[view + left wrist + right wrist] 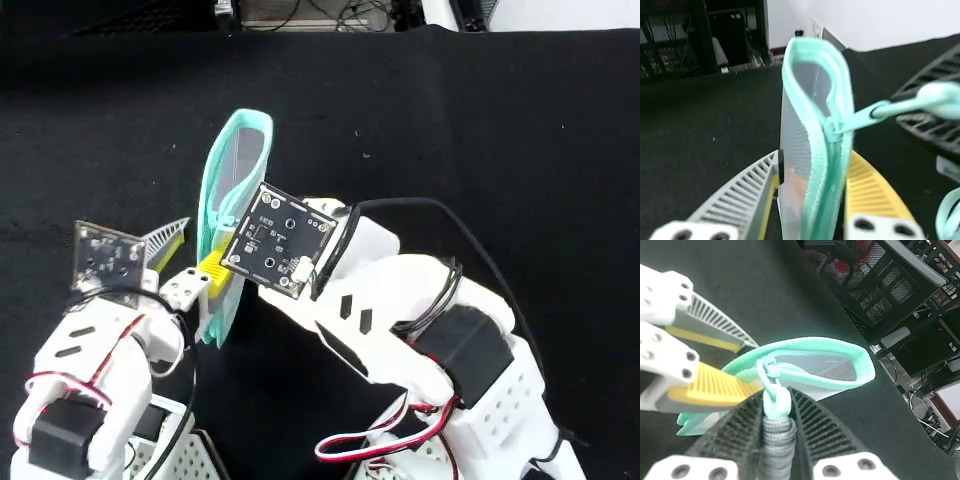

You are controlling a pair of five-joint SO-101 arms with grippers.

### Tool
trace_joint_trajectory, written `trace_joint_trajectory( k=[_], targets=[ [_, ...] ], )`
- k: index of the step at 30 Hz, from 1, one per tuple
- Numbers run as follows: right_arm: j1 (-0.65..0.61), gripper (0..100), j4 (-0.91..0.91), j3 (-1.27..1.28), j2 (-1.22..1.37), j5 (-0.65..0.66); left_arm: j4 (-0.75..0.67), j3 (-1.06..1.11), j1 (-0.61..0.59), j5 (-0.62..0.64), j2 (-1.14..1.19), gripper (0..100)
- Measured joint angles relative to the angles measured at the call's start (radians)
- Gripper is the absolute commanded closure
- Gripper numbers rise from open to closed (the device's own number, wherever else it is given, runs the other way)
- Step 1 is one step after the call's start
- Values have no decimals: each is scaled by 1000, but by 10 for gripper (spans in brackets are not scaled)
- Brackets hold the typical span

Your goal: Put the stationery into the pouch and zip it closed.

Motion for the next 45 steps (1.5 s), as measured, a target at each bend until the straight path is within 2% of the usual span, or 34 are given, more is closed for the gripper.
trace_joint_trajectory(
  k=[5,10,11,21,29,40,45],
  targets=[
    [0,986,0,0,0,0,0,-17,0,0,0,799],
    [0,986,0,0,2,0,0,20,0,0,-2,966],
    [0,986,0,0,2,0,-2,28,2,0,-2,971],
    [21,986,-12,2,3,-6,32,31,2,-95,-15,970],
    [137,986,-144,3,6,-126,127,23,2,-198,-170,970],
    [144,986,-273,153,5,-138,146,48,2,-210,-233,970],
    [210,986,-384,236,3,-138,149,48,2,-213,-239,970]
  ],
)
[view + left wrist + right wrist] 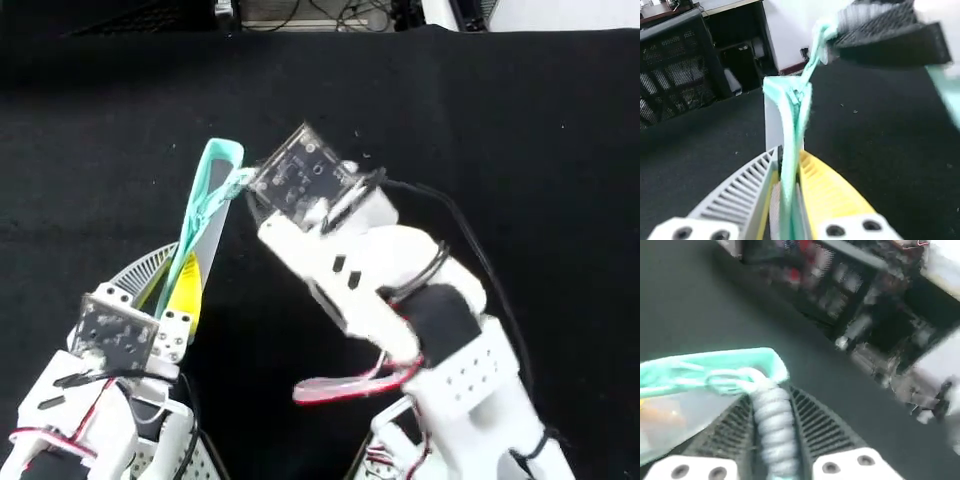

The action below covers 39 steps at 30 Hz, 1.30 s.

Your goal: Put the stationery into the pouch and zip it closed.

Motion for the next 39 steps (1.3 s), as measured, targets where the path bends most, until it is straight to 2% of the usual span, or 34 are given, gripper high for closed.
trace_joint_trajectory(
  k=[14,24,27,39],
  targets=[
    [186,986,-143,40,230,-2,11,0,-2,0,-8,970],
    [192,986,-157,86,270,0,14,0,-2,0,-8,970],
    [199,986,-190,140,282,37,14,0,-2,0,-8,970],
    [318,986,-282,186,420,55,14,0,-2,0,-8,970]
  ],
)
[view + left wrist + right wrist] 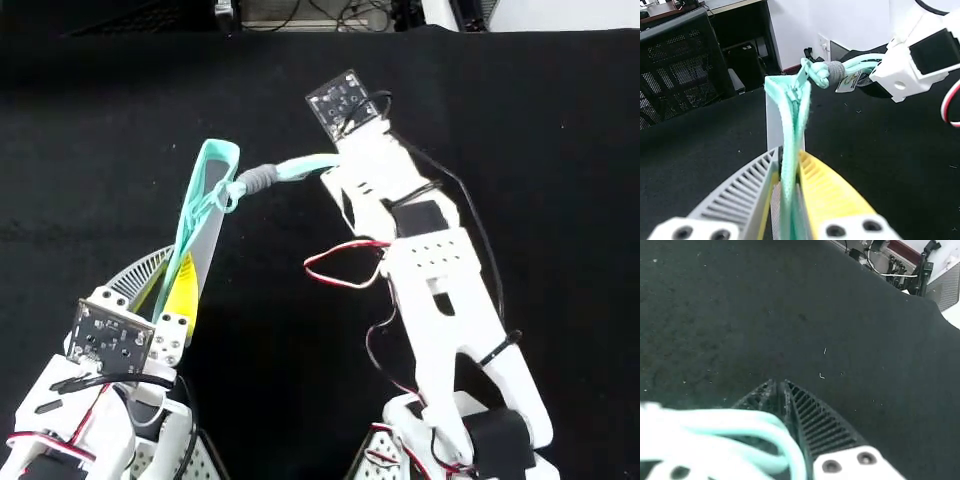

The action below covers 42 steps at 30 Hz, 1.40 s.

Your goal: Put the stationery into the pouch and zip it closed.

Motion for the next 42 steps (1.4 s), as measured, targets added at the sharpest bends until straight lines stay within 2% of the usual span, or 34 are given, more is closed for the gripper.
trace_joint_trajectory(
  k=[7,12,14,18,23,26,29,34,42],
  targets=[
    [0,957,6,3,6,0,0,0,0,0,0,970],
    [0,753,150,5,-81,0,0,-2,0,0,0,970],
    [0,701,242,5,-160,0,0,-2,0,0,0,970],
    [-37,717,416,5,-338,0,0,-2,0,0,0,970],
    [-253,755,532,5,-559,-3,0,-2,0,0,0,970],
    [-407,760,542,3,-652,-58,0,-2,0,0,0,970],
    [-480,759,542,3,-681,-132,0,-2,0,0,0,970],
    [-511,760,474,3,-674,-172,0,-2,0,0,0,970],
    [-559,761,270,68,-575,-176,0,-2,0,3,0,970]
  ],
)
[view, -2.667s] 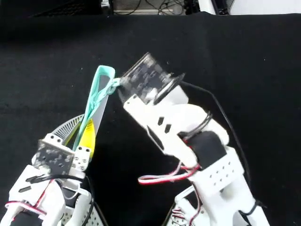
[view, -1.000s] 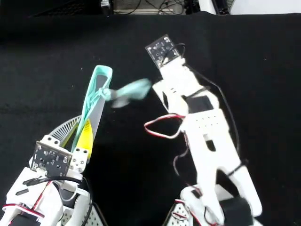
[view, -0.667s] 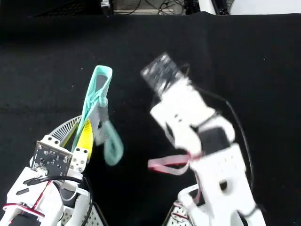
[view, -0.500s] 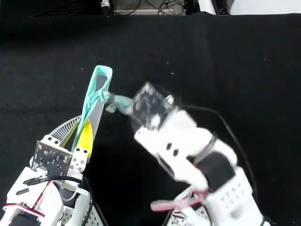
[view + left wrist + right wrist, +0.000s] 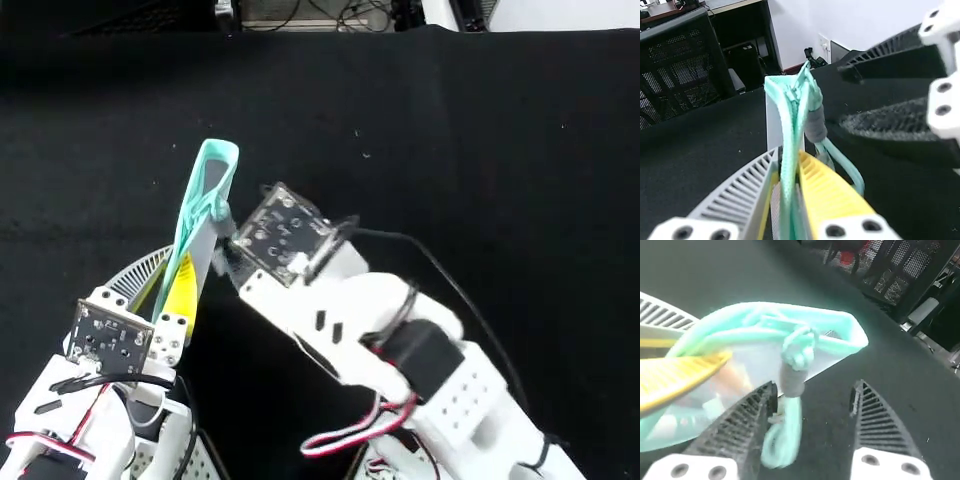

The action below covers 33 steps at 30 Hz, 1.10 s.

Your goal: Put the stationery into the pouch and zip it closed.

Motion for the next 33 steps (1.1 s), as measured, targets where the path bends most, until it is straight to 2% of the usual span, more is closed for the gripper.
trace_joint_trajectory(
  k=[10,15,22,28,33],
  targets=[
    [-80,761,-44,3,2,0,0,0,-2,26,0,970],
    [-83,766,-130,25,9,0,0,0,-3,26,0,970],
    [-81,972,-175,40,12,6,0,0,-8,26,0,970],
    [-46,984,-247,38,69,123,0,-2,-9,29,-2,970],
    [11,985,-281,38,110,137,-2,-2,-9,26,-2,970]
  ],
)
